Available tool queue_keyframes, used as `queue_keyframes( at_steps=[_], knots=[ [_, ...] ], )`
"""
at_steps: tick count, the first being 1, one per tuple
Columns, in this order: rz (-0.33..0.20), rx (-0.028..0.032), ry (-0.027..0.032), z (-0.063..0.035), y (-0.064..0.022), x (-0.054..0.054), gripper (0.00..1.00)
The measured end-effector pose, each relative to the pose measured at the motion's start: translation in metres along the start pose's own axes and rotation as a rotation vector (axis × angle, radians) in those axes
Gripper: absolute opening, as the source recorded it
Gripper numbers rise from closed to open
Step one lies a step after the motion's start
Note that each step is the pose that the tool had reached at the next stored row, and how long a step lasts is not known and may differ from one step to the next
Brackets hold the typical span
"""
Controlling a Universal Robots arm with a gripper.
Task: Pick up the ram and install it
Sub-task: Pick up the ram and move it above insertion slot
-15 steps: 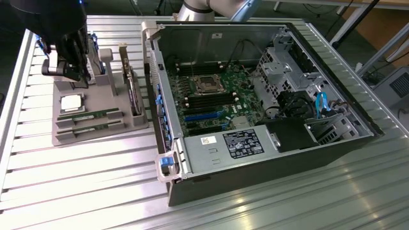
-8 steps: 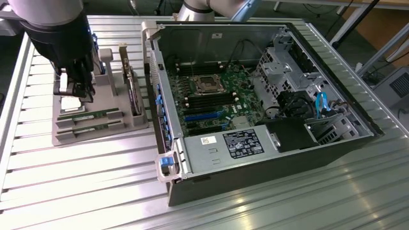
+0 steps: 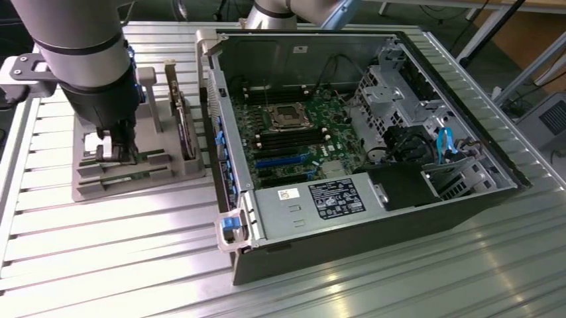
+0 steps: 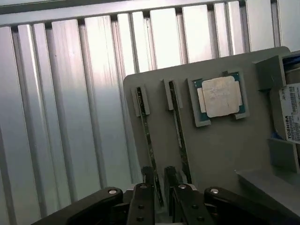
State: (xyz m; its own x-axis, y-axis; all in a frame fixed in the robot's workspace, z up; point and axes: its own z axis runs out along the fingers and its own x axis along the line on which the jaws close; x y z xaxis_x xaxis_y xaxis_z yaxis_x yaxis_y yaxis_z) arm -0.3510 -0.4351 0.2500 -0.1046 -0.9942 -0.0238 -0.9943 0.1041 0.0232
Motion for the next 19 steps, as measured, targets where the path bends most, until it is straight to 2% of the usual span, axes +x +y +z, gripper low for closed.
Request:
queue_keyframes(
  at_steps=[2,4,6,8,12,14,16,19],
  knots=[
    [-0.094,-0.0037,0.0024,0.0053,-0.0001,0.000,0.24],
    [-0.103,-0.0037,0.0025,0.0146,0.0041,0.002,0.24],
    [-0.178,-0.0062,0.0049,0.0185,0.0042,0.003,0.24],
    [-0.184,-0.0061,0.0061,0.0233,0.0051,0.007,0.24],
    [-0.191,-0.0065,0.0067,0.0400,0.0047,0.008,0.24],
    [-0.193,-0.0060,0.0132,0.0404,0.0073,0.000,0.24],
    [-0.193,-0.0060,0.0133,0.0460,0.0109,0.005,0.24],
    [-0.193,-0.0062,0.0143,0.0449,0.0110,0.005,0.24]
  ],
)
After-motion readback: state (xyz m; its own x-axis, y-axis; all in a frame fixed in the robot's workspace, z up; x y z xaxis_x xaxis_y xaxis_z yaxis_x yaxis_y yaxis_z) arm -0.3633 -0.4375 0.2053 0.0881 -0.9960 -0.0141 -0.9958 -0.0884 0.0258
